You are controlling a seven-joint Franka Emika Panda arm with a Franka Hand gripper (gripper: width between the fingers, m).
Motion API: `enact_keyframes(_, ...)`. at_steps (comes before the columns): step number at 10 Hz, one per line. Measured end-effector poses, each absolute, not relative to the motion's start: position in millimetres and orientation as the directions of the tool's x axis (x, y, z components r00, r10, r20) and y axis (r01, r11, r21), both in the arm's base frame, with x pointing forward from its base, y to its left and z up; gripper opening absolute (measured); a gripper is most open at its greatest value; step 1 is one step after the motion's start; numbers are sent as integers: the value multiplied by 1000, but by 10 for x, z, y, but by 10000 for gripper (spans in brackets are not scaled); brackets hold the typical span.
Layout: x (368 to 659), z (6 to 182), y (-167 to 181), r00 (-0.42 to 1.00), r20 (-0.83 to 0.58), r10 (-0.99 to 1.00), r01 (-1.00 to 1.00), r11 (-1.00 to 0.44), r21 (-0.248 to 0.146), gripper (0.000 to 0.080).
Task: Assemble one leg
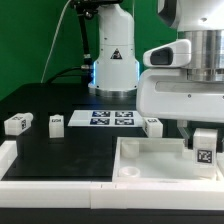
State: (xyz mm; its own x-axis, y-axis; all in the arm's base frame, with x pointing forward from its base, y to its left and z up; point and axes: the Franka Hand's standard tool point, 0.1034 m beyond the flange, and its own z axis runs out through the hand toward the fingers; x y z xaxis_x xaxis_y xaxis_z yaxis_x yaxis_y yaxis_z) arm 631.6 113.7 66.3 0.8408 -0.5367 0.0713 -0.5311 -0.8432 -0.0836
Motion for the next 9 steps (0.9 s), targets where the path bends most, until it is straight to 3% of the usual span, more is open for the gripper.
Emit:
enact_keyframes(2, 6309, 643, 1199, 583, 35, -812, -807, -583, -98, 292)
enact_keyframes(5, 6333, 642, 1201, 317, -10, -948, -943, -315, -105, 292)
enact_keyframes(6, 6330, 640, 1220, 235, -26, -972, -967, -231, -106, 366)
enact_keyframes(7, 6327, 639, 1233, 235, -30, -972, -967, -231, -106, 366)
enact_keyframes(8, 6329, 641, 1226, 309, -21, -951, -946, -305, -109, 546)
enact_keyframes(9, 6341, 663, 1207, 383, -13, -924, -918, -379, -113, 546)
